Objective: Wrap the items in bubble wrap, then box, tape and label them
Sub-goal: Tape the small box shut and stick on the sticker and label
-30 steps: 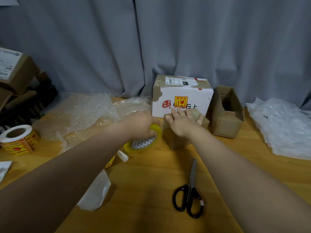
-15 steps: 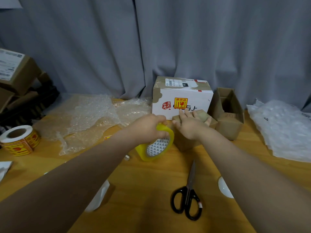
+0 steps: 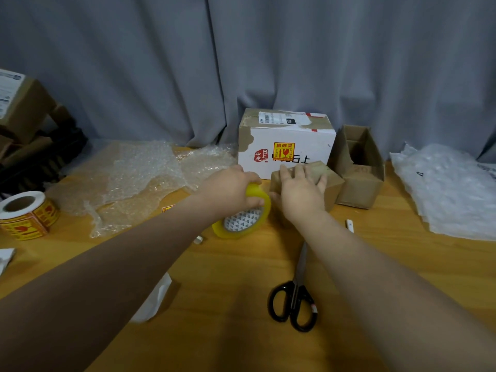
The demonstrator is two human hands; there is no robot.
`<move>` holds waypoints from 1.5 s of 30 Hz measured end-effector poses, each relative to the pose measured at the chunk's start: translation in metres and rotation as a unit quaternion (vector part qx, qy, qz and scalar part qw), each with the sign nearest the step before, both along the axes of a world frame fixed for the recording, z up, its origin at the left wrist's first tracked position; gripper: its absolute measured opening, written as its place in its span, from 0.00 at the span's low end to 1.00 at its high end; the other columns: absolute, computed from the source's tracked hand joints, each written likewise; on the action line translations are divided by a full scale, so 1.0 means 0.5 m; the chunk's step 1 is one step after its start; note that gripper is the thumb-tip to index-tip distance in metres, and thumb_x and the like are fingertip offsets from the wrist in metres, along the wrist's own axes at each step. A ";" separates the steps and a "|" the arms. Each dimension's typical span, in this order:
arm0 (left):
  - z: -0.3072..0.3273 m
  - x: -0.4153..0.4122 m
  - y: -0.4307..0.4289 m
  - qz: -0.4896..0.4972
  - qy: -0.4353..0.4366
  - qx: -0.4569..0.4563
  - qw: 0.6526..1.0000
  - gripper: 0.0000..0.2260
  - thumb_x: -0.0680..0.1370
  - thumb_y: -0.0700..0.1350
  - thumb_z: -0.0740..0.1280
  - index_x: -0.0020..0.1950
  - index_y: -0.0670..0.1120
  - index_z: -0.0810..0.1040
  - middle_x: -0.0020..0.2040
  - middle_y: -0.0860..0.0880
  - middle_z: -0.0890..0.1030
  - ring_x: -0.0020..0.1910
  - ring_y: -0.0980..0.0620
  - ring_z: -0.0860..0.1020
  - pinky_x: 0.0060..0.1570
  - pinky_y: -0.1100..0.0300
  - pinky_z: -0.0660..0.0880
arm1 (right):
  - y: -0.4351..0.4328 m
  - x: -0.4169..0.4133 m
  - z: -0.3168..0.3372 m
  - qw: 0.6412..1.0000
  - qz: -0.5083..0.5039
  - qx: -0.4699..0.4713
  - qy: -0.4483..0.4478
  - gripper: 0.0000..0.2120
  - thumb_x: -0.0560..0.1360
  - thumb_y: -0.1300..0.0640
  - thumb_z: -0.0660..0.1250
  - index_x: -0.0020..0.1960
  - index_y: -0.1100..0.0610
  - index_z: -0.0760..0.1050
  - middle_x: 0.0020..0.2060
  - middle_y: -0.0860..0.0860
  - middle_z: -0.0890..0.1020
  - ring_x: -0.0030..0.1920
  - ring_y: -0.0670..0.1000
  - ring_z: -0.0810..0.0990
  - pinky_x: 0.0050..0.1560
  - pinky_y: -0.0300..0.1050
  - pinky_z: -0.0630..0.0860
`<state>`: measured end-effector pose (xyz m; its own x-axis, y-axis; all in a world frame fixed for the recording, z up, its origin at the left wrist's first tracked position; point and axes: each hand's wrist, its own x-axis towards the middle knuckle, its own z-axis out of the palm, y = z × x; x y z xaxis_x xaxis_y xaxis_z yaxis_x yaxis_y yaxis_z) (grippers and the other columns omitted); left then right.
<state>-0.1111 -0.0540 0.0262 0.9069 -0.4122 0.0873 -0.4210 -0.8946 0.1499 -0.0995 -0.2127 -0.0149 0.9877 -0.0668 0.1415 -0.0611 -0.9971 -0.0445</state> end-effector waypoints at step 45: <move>-0.026 0.016 -0.019 0.014 -0.014 -0.066 0.998 0.17 0.76 0.56 0.65 0.60 0.49 0.77 0.60 0.44 0.78 0.56 0.44 0.76 0.52 0.51 0.76 | -0.080 -0.251 0.033 0.955 0.050 0.053 0.287 0.17 0.72 0.47 0.73 0.53 0.55 0.73 0.50 0.52 0.77 0.50 0.53 0.76 0.45 0.44 0.73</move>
<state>-0.1030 -0.0633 0.0132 0.9146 -0.3695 0.1645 -0.4013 -0.8797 0.2551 -0.2249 -0.2524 0.0017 0.9030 0.0485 -0.4268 -0.0099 -0.9910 -0.1337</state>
